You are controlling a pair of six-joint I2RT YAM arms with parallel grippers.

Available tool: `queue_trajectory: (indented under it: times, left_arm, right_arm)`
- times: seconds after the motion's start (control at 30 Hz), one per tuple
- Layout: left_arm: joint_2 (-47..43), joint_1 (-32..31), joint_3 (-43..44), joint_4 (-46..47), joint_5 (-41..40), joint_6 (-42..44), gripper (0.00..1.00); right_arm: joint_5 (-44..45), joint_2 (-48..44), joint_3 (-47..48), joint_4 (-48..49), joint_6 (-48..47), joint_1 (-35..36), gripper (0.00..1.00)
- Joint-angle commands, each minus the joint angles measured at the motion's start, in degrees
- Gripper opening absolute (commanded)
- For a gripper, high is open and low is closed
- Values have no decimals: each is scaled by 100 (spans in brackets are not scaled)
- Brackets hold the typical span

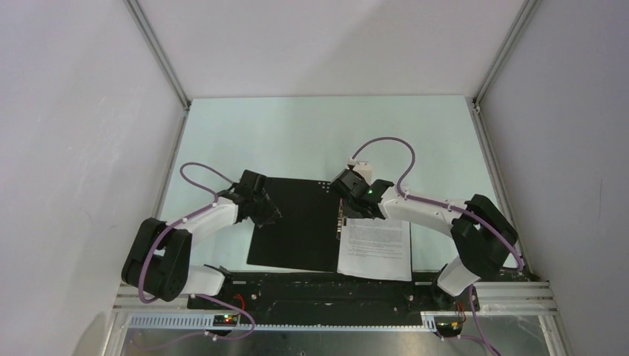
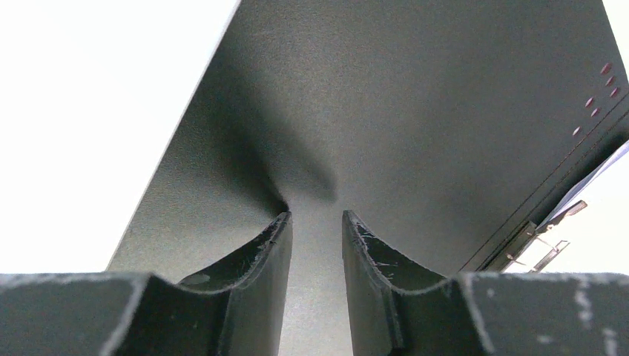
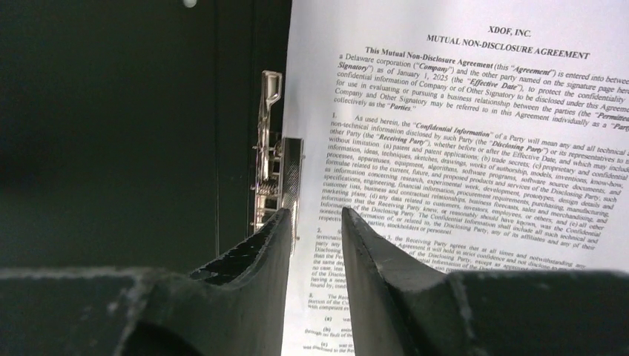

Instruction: Put the files into the folder

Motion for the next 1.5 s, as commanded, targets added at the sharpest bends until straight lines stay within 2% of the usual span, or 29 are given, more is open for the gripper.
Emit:
queue_trajectory:
  times: [0.0,0.3,0.47,0.63,0.97,1.3,1.47]
  left_arm:
    - [240,79,-204,-308,-431,62,39]
    - [259,100,-210,-308,-424,71,39]
    - [289,108,-201,-308,-415,71,39]
    - [284,115,-211,-308,-429,79,39]
    - [301,168,-231,-301,-421,62,39]
    - [341,180,-201,-294,-414,47,39]
    - [377,186,-185,-288,-393,23,39]
  right_arm:
    - [54,252,1,279,-18,-88,36]
    - [-93,427,3,588,-4,-91,35]
    - [-74,552,3,550,36,-88,28]
    - [-112,648,2,591,36,-68,27]
    - [24,492,1,347,121,94,6]
    - [-56,70,-475,466,351,203,1]
    - [-102,-154,-751,655,412,200,2]
